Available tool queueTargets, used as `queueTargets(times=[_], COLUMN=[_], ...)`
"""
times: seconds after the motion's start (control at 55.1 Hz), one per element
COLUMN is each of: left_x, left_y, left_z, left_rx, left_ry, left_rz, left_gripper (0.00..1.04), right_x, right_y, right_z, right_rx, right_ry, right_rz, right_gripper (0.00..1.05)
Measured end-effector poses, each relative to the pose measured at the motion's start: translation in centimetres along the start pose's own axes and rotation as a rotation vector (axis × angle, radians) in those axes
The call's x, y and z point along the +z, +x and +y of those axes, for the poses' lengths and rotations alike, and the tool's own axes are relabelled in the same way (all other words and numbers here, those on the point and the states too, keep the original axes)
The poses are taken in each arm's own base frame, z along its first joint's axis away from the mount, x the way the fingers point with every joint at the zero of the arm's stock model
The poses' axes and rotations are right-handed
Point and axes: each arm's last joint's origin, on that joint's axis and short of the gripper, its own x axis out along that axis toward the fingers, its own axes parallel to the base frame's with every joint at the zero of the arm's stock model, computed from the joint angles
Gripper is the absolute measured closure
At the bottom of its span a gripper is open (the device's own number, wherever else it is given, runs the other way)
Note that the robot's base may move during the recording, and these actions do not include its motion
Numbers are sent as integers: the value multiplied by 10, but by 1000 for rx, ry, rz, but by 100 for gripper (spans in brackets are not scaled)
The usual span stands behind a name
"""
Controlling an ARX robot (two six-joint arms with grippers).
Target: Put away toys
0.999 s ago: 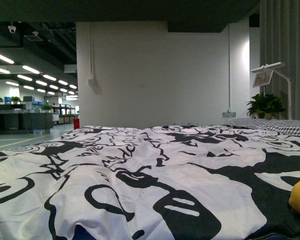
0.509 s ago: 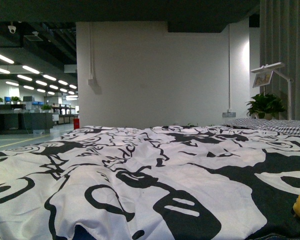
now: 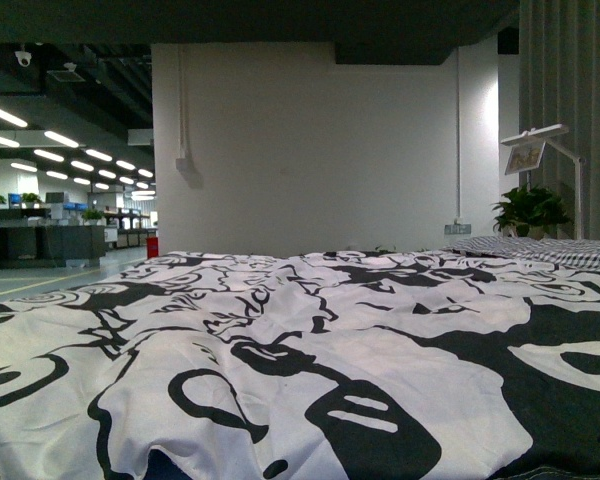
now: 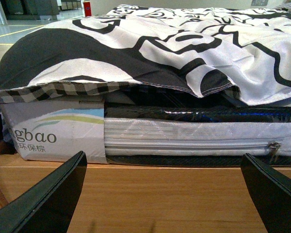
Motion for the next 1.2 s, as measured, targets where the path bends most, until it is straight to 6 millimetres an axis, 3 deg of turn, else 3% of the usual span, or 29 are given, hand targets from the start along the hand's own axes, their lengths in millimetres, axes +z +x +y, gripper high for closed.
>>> queueTargets(times=[0.2,1.199], left_x=[0,0], left_y=[0,0], left_z=[0,0], left_rx=[1,6], left_ry=[0,0], left_rz=[0,0], left_gripper=[6,6], right_x=[-13,-14], right_y=[-1,-1], right_z=[0,0], right_rx=[0,15], right_ry=[0,-2], right_rz=[-2,-1], right_gripper=[98,98])
